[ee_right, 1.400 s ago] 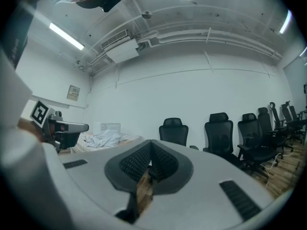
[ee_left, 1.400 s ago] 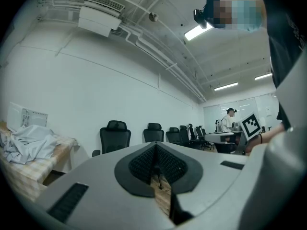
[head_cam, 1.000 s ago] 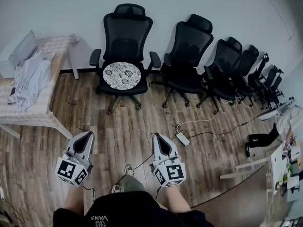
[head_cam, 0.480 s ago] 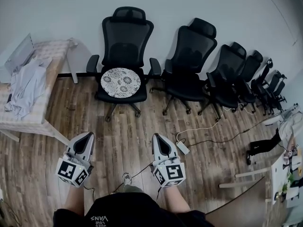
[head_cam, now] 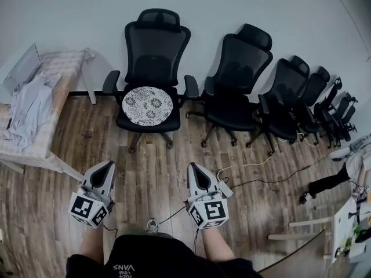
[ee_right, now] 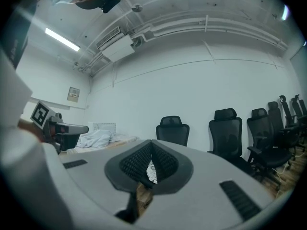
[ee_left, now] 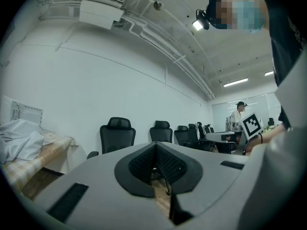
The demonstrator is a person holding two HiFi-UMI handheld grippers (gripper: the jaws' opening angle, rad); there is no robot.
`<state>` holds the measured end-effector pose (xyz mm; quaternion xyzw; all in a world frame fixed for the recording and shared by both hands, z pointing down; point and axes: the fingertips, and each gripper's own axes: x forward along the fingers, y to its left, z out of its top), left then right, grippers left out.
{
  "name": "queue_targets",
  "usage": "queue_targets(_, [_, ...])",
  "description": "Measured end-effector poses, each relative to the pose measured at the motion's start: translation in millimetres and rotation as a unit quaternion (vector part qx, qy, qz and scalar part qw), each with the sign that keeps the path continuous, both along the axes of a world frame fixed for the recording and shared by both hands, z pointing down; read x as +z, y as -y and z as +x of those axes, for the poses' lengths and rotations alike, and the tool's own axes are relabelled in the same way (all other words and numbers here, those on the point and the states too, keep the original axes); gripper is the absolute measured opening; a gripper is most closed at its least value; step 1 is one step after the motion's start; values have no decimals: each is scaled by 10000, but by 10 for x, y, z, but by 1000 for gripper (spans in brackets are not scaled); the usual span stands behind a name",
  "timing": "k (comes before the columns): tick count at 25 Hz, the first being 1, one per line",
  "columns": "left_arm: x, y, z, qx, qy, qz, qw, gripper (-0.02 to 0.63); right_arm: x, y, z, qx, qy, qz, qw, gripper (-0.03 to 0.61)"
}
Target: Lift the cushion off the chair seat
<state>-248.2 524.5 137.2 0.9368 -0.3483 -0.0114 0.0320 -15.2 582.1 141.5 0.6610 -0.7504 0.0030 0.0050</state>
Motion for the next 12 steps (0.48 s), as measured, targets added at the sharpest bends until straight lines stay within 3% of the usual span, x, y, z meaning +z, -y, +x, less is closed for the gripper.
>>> queue_targets(12, [3,584,104,128,108,-119,9998,9,72,502,66,111,68,-148,9998,17])
